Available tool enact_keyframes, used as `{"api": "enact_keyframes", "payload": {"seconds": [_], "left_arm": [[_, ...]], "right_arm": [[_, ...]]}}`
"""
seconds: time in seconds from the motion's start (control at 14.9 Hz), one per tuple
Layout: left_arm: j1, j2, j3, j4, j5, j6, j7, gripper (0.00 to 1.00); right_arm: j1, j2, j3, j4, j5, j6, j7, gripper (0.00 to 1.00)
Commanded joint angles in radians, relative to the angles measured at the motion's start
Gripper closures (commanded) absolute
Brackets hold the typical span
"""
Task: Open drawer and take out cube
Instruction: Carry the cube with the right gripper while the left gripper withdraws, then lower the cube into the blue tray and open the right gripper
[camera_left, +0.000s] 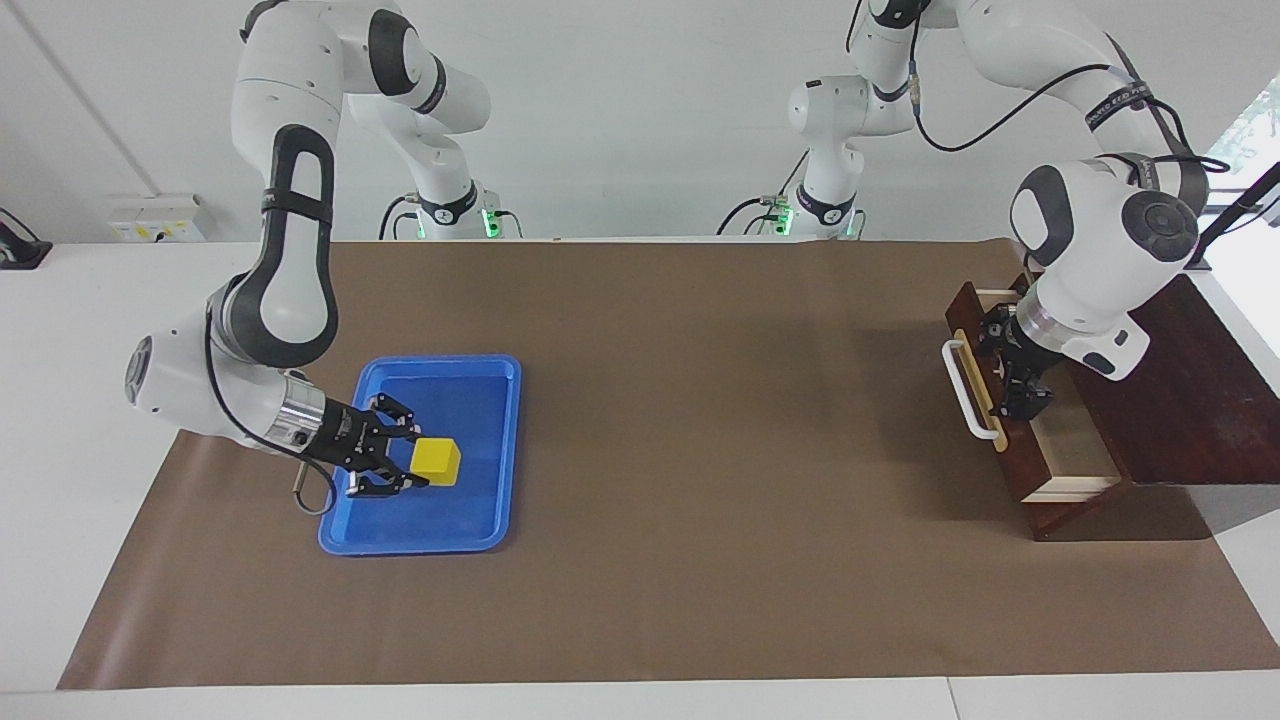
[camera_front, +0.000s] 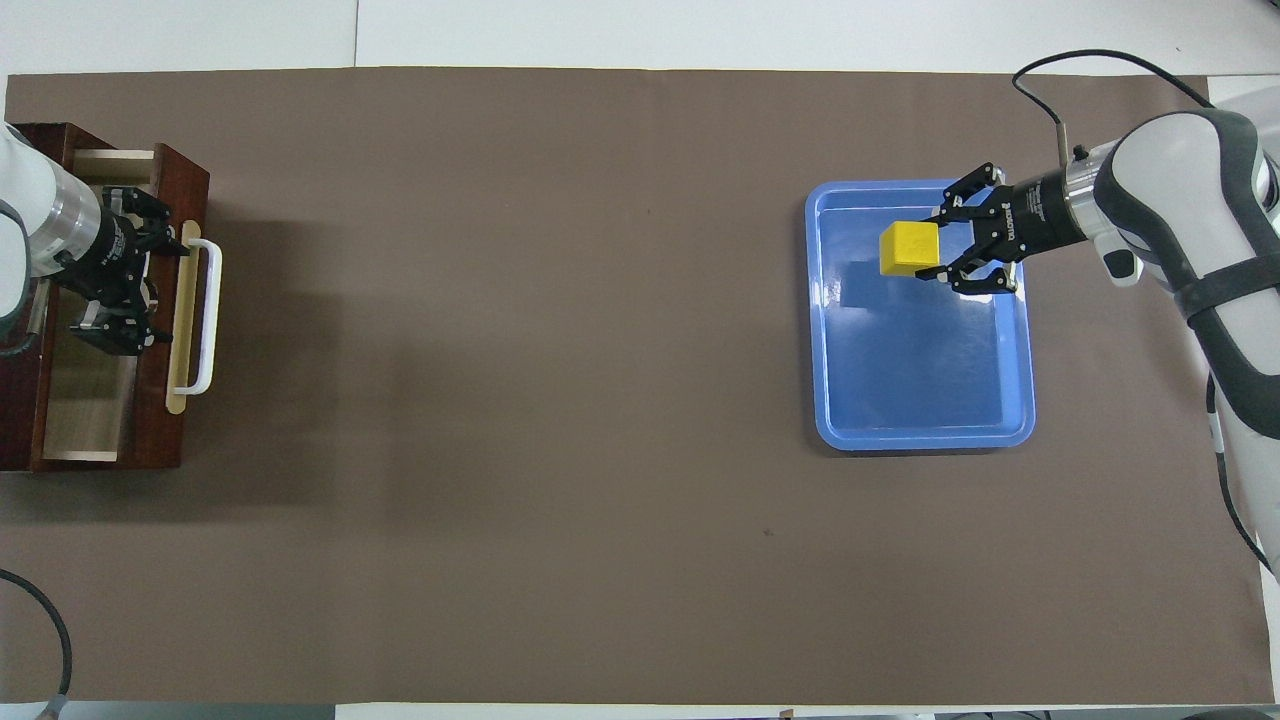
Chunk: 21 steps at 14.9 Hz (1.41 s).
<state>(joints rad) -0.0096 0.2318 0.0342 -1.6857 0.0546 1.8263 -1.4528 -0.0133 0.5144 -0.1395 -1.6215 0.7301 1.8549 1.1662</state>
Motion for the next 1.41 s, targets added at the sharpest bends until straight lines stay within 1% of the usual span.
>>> {"api": "enact_keyframes", "payload": {"seconds": [0.0,0.13,0.34,0.47,0.8,0.94,1.07,1.14,1.27,1.34], "left_arm": [[0.054,-0.011,-0.004,-0.012,0.024,0.045,0.058,0.0],[0.091,-0.011,-0.004,-0.014,0.024,0.062,0.104,0.0],[0.138,-0.011,-0.004,-0.017,0.024,0.068,0.152,0.0],[0.149,-0.014,-0.004,-0.023,0.024,0.071,0.163,0.0],[0.119,-0.02,-0.01,-0.008,0.019,0.041,0.154,0.0],[0.093,-0.026,-0.013,0.027,0.021,-0.008,0.158,0.0],[0.08,-0.032,-0.016,0.064,0.021,-0.048,0.166,0.0],[0.079,-0.045,-0.023,0.078,0.008,-0.064,0.181,0.0],[0.063,-0.077,-0.042,0.074,0.007,-0.076,0.248,0.0],[0.048,-0.091,-0.045,0.072,0.005,-0.099,0.308,0.0]], "right_arm": [[-0.013,-0.06,0.0,-0.107,0.025,0.03,-0.053,1.0],[-0.013,-0.063,-0.015,-0.147,0.025,0.053,-0.074,1.0],[-0.013,-0.076,-0.017,-0.192,0.025,0.078,-0.122,1.0],[-0.011,-0.079,-0.017,-0.215,0.025,0.09,-0.186,1.0],[-0.008,-0.091,-0.015,-0.251,0.025,0.113,-0.215,1.0],[-0.01,-0.102,-0.014,-0.282,0.028,0.136,-0.252,1.0],[-0.008,-0.103,-0.015,-0.285,0.029,0.138,-0.255,1.0],[-0.007,-0.102,-0.014,-0.282,0.031,0.135,-0.254,1.0],[-0.002,-0.103,-0.015,-0.284,0.031,0.139,-0.258,1.0],[0.0,-0.102,-0.015,-0.285,0.031,0.141,-0.273,0.85]]}}
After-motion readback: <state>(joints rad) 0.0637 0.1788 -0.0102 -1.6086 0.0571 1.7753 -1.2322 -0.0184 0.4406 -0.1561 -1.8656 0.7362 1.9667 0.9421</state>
